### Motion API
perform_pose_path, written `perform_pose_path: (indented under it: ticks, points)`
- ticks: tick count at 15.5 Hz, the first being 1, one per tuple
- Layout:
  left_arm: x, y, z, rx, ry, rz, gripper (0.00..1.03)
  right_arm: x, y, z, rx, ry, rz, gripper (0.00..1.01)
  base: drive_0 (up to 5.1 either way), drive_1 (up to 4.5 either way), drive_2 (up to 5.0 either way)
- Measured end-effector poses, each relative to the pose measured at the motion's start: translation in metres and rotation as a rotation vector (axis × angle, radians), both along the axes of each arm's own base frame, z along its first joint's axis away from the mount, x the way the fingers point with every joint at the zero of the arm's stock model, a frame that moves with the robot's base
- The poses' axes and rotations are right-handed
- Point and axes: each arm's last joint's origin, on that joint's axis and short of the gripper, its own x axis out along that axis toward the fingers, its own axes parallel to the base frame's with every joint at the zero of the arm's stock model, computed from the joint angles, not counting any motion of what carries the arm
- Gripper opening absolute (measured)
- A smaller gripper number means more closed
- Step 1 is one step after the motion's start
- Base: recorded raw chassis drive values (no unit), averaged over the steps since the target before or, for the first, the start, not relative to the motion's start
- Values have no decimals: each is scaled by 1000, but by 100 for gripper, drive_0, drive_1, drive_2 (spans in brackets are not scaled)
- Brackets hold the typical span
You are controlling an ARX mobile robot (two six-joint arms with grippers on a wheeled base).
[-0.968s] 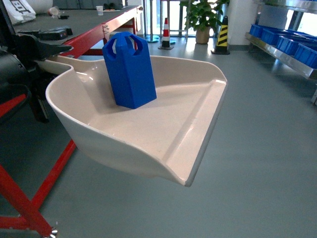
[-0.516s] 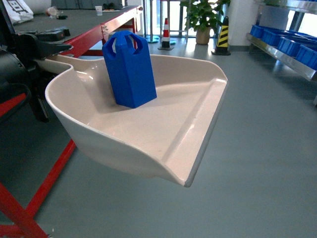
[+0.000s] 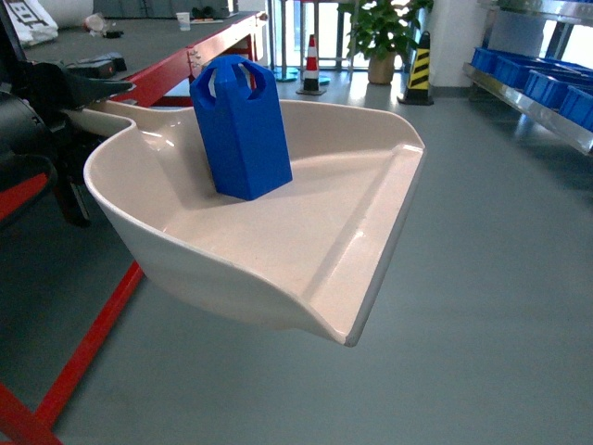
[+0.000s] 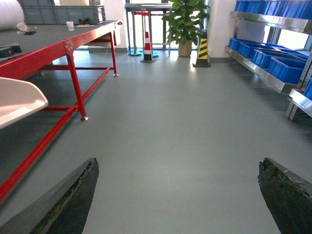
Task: Place part in tray to right shelf
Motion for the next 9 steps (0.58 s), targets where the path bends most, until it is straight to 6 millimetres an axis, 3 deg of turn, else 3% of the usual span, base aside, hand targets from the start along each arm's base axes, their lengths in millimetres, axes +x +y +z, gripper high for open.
perform_pose_path:
  ticks: [9]
  points:
    - [0,0,0,1,3,-1,12,0,0,0,0,1,0,98,4,429,-421]
